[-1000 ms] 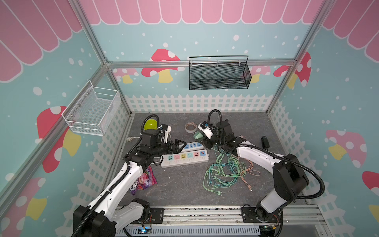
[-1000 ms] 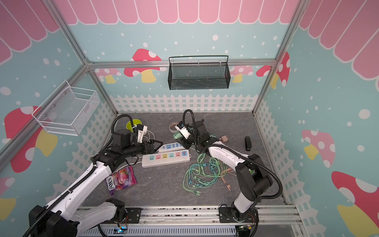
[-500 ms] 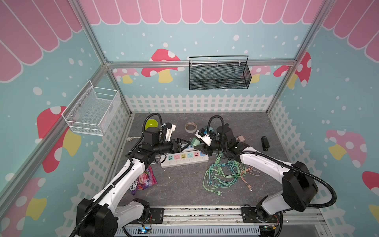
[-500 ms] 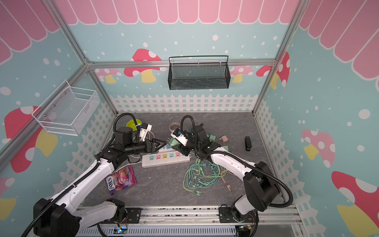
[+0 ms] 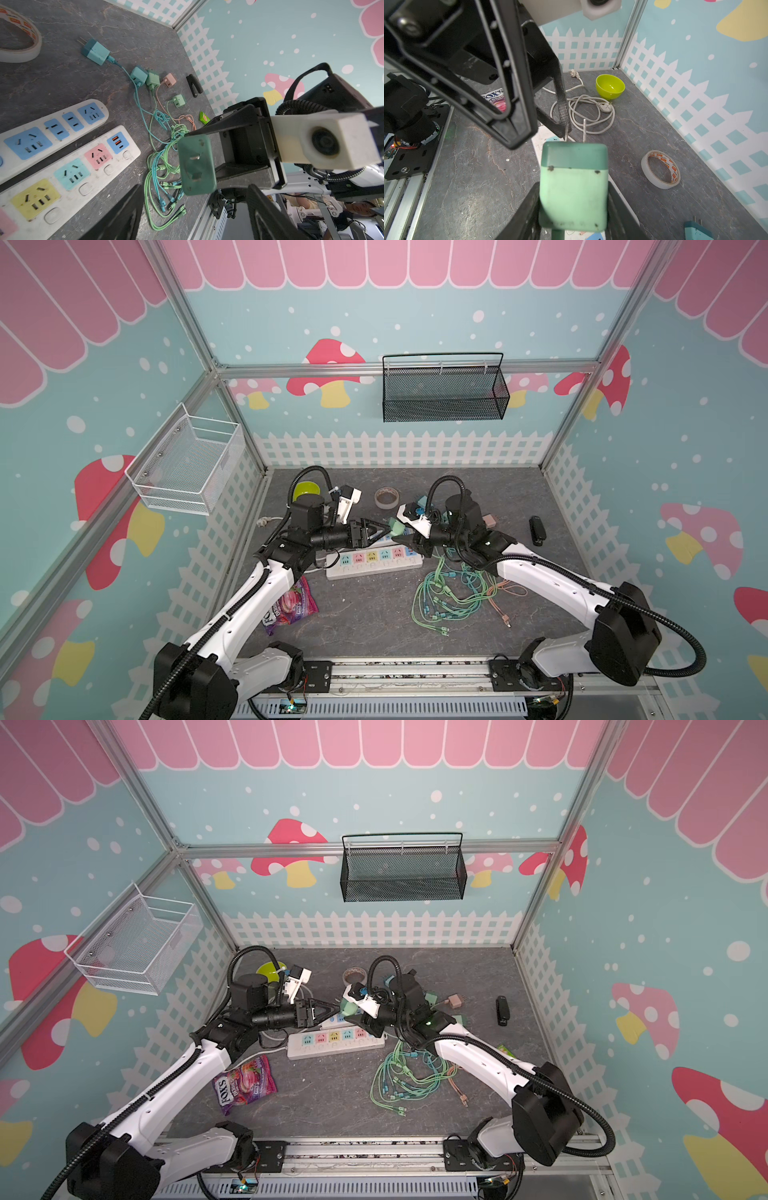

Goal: Insert plugs into power strip
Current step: Pick up the plug from the top-center of the table.

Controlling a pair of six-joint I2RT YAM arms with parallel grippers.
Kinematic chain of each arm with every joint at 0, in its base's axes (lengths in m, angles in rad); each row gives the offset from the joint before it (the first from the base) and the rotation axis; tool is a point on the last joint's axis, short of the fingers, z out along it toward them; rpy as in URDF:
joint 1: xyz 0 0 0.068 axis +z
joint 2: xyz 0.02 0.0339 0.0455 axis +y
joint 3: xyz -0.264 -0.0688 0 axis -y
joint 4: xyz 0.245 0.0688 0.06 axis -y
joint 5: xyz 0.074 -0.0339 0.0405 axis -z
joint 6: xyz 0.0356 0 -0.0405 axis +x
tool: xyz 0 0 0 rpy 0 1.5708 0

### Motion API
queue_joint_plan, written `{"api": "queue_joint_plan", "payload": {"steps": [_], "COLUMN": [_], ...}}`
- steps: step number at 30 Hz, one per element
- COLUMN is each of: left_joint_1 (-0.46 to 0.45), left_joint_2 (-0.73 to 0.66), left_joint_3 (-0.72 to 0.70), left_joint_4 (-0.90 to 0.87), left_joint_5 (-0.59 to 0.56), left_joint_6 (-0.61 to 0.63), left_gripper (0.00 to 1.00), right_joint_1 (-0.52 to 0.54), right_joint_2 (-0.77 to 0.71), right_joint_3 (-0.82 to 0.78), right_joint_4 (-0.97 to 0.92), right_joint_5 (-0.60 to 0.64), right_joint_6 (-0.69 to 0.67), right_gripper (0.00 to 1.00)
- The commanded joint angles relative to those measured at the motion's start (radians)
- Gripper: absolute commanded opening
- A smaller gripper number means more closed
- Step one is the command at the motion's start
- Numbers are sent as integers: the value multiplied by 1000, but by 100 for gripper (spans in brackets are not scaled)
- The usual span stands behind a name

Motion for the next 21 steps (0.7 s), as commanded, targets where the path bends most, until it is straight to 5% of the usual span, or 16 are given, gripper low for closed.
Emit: {"api": "queue_joint_plan", "payload": {"steps": [1, 21], "left_joint_1": [-14, -43], "left_joint_2": [8, 66], "left_joint_3": [40, 67], "left_joint_4": [27, 14], "left_joint_5": [46, 64], "left_joint_6": [-19, -39], "left_gripper": [75, 36], "right_joint_1": [15, 41], "right_joint_2": [-30, -70], "right_joint_3": [-4, -19], "right_joint_4": [-10, -18], "right_joint_5": [-13, 23], "right_joint_6": [-45, -77], "right_gripper": [38, 38]}}
